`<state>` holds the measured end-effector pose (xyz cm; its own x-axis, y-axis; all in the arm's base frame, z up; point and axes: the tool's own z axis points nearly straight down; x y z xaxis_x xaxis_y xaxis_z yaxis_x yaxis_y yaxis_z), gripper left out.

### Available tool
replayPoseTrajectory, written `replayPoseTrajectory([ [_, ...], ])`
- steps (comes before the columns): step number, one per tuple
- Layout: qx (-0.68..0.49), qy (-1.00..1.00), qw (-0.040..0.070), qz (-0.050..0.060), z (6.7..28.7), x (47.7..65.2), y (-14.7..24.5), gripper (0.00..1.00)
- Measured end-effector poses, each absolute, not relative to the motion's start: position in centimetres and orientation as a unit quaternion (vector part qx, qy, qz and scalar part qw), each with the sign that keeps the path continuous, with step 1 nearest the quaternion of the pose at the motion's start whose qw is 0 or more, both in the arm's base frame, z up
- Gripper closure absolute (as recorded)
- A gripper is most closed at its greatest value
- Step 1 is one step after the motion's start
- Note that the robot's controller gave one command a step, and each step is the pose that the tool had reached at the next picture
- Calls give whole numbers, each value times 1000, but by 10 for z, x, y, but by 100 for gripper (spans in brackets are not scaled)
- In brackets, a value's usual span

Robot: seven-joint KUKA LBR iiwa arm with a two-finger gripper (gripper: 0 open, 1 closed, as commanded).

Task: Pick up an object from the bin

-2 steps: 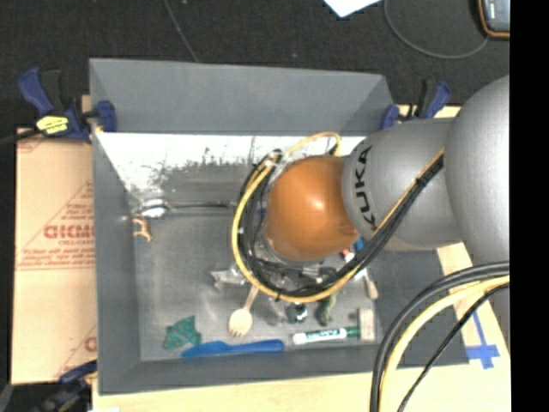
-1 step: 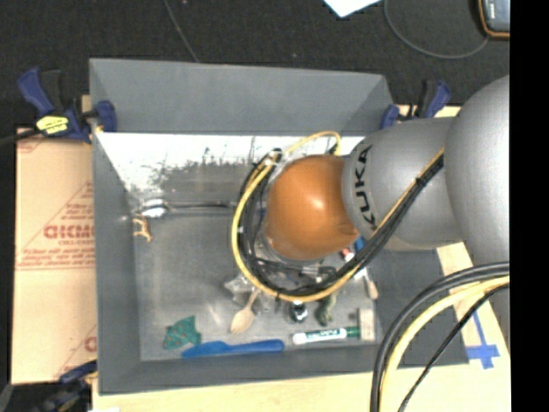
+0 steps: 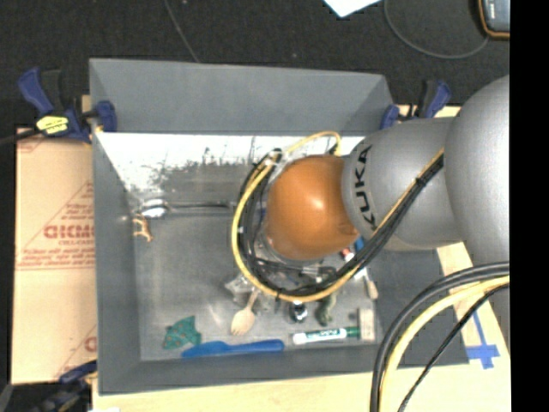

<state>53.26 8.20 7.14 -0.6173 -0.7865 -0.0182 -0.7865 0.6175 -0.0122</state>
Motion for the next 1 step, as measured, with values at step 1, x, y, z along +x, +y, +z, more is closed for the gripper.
replayPoseTrajectory([
  [1, -440, 898, 8, -1, 182, 525, 76, 100],
])
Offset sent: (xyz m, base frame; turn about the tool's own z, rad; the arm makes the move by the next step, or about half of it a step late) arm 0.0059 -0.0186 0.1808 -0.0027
